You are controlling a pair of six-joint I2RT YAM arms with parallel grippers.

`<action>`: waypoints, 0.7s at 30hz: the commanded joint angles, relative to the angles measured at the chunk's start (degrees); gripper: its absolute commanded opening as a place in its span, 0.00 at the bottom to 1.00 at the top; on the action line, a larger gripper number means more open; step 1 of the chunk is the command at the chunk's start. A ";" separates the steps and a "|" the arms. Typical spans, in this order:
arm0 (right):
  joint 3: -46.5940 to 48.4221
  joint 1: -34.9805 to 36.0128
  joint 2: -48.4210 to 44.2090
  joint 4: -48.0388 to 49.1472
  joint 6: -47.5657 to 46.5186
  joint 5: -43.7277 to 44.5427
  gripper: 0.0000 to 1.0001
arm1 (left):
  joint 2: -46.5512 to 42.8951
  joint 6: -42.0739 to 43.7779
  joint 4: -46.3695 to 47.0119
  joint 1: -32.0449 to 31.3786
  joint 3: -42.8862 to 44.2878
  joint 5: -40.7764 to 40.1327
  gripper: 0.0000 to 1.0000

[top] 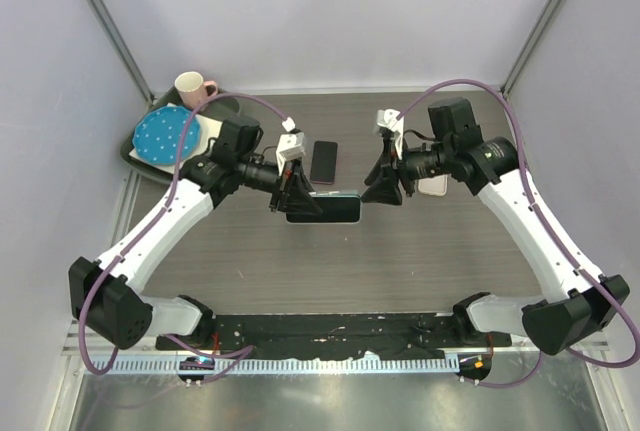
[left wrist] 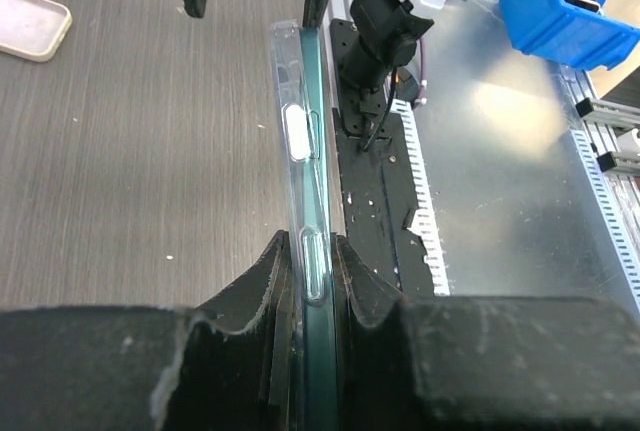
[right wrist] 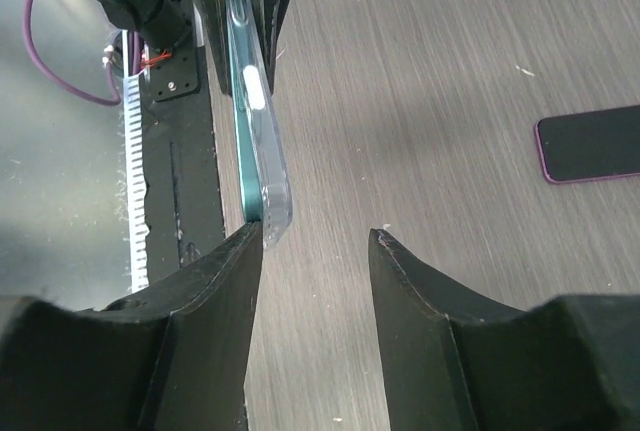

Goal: Take the phone out of the phone case
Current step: Remove the phone case from the phone.

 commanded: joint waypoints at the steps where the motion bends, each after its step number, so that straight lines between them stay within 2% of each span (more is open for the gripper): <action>1: 1.05 -0.41 0.44 -2.94 -2.41 0.52 0.52 | -4.14 -1.81 7.45 0.51 2.66 7.68 0.00; 6: 0.17 -0.41 0.53 -0.22 0.13 -0.44 0.52 | -4.23 -2.78 8.24 0.69 2.40 7.86 0.00; 10: -4.47 -0.41 -1.23 8.13 5.41 -1.76 0.52 | -4.14 -4.62 10.08 0.78 2.05 8.73 0.00; 13: -6.68 -0.41 -1.93 10.86 3.48 -5.09 0.54 | -4.05 -6.64 11.40 0.69 2.13 9.52 0.00; 21: -7.12 -0.41 -1.06 5.60 -7.84 -15.03 0.60 | -4.05 -13.49 16.24 0.87 2.75 10.32 0.00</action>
